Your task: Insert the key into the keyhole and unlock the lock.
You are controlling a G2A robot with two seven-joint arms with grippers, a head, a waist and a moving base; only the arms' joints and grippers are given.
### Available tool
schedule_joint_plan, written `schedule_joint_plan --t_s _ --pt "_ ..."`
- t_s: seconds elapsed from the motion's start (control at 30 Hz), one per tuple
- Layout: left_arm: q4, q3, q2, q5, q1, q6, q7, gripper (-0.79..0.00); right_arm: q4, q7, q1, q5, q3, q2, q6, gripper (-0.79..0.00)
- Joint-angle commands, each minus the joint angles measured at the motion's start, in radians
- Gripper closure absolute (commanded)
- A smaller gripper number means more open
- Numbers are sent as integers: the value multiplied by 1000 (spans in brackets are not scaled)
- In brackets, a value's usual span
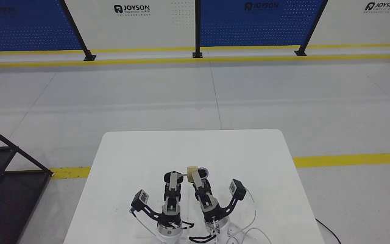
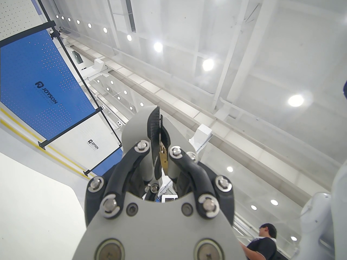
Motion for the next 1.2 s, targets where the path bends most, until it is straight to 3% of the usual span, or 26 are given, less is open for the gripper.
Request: schedule_joint_plan --t_s 0.0,1.17 --pt "-1 0 0 -1 0 -2 -2 0 0 0 0 0 0 0 0 0" --pt "29 30 -2 1 -35 14 11 0 0 0 0 0 0 0 0 0"
